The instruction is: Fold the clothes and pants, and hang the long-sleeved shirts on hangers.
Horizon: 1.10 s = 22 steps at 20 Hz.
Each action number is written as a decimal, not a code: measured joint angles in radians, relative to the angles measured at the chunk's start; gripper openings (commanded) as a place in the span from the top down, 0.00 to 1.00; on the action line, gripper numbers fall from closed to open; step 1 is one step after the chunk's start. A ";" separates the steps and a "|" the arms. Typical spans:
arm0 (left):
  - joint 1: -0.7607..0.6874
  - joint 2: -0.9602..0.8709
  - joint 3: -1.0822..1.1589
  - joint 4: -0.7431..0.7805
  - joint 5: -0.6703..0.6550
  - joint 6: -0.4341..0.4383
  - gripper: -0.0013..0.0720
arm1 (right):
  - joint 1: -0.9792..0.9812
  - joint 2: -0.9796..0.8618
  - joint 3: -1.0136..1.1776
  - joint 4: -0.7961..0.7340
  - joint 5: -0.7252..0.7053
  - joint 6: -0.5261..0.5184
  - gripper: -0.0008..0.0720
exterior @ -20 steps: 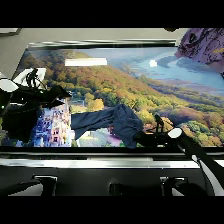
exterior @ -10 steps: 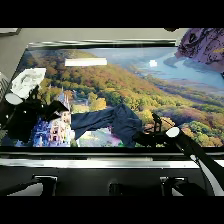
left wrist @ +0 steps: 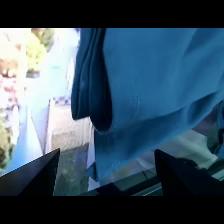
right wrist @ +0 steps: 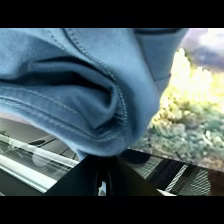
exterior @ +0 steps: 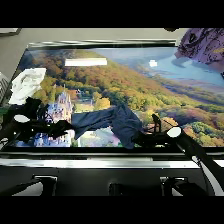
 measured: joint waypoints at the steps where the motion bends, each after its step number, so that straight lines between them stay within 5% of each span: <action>1: -0.001 0.002 -0.018 -0.007 -0.002 0.013 0.07 | 0.000 0.000 0.000 0.001 0.002 0.005 0.95; 7: -0.050 -0.005 -0.059 -0.062 0.013 0.058 0.08 | 0.000 0.000 0.000 0.001 0.021 0.010 0.95; 8: -0.064 -0.011 -0.060 -0.072 0.023 0.061 0.15 | 0.000 0.000 0.000 0.001 0.023 0.011 0.95; 9: -0.080 -0.018 -0.062 -0.082 0.035 0.062 0.37 | 0.000 0.000 0.000 0.001 0.024 0.011 0.95; 10: -0.095 -0.027 -0.064 -0.084 0.051 0.064 0.78 | 0.000 0.000 0.000 0.001 0.025 0.012 0.95; 11: -0.108 -0.036 -0.065 -0.077 0.067 0.065 0.96 | 0.000 0.001 0.000 0.001 0.026 0.014 0.95; 16: -0.124 -0.029 -0.006 -0.134 0.087 0.065 0.96 | 0.000 0.041 0.072 -0.046 0.036 0.010 0.95; 22: -0.002 0.080 0.410 -0.156 0.064 -0.006 0.96 | 0.000 0.085 0.578 -0.410 0.131 0.090 0.95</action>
